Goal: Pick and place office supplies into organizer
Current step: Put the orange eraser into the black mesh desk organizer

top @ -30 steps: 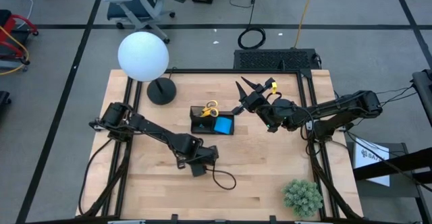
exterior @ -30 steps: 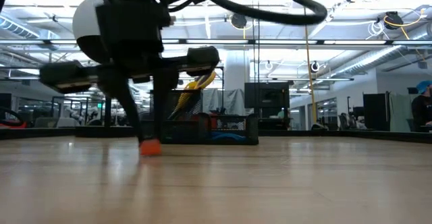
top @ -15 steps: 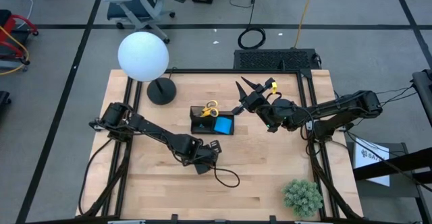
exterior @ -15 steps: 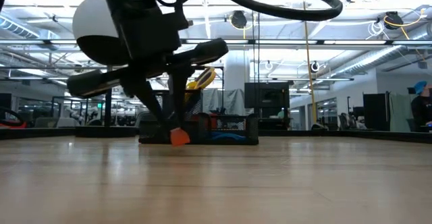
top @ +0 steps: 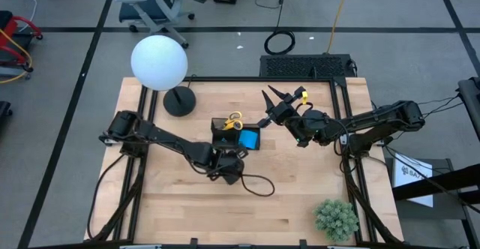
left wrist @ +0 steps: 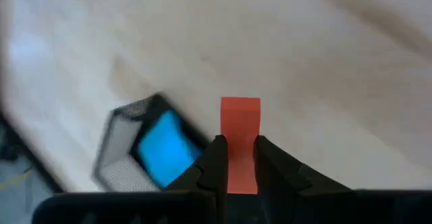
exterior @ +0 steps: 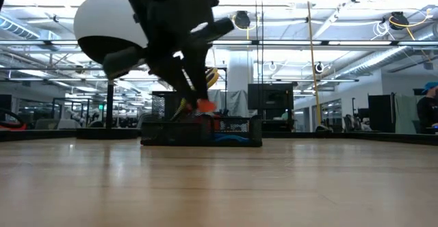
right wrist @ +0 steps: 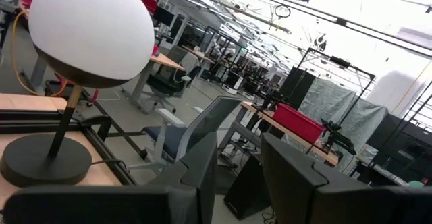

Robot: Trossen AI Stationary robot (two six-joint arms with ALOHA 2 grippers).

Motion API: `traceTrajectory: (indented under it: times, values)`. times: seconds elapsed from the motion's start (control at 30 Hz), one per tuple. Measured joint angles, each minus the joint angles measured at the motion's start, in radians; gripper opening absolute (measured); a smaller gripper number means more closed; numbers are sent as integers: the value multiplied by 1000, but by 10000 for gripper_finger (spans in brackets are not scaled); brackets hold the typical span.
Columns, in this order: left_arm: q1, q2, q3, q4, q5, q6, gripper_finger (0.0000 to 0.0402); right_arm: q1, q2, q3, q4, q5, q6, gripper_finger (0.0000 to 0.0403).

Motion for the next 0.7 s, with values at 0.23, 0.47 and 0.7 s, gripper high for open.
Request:
traceTrajectory:
  times: [0.23, 0.47, 0.7]
  values:
    - [41, -56, 1, -64, -46, -58, 65, 0, 1, 0, -5, 0, 0, 105]
    - [85, -78, -1, -137, -41, -113, 65, 0, 1, 0, -22, 0, -1, 105]
    - [133, -78, 0, -174, -36, -132, 65, 0, 1, 0, -30, 0, 0, 105]
